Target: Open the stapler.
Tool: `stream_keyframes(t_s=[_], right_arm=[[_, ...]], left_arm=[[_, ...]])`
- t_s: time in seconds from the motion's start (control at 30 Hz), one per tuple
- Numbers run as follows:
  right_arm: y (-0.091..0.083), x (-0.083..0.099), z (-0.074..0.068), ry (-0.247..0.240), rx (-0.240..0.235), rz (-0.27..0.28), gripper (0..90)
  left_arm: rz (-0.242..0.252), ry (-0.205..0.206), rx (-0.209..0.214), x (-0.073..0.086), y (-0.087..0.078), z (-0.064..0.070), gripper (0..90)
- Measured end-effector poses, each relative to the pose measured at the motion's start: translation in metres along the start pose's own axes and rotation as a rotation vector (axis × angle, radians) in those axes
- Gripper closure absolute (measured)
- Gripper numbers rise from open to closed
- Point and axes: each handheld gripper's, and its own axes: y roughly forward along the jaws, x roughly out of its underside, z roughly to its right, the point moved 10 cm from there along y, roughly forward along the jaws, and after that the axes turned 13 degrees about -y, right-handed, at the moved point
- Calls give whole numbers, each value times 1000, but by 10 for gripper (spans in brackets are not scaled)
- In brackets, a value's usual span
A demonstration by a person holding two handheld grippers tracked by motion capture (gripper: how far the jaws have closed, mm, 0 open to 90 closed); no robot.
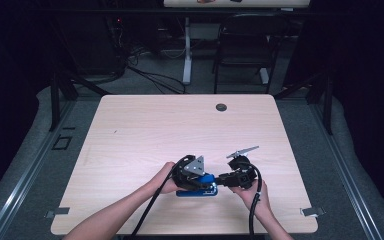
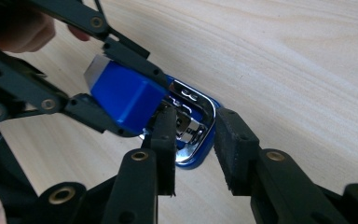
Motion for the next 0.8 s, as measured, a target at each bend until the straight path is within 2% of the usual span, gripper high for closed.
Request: stream_keyframes(t_s=[0.07,0.2,0.3,0.47,0.67,0.8], right_arm=[[4,-1,1,23,-21,13,703],[7,-3,-1,12,-27,12,726],[9,-4,-2,6,-31,9,778],[14,-4,-2,-24,1,-8,839],[15,-4,-4,-71,46,-22,845],[16,-3,-4,-86,61,-27,844]], left_arm=[[7,4,-4,0,-1,0,657],[22,2,0,-1,-3,0,657],[25,11,-2,-1,-4,-1,657],[30,11,-8,-2,-6,-1,656],[35,15,-23,-3,-10,-2,655],[40,14,-29,-3,-16,-3,653]])
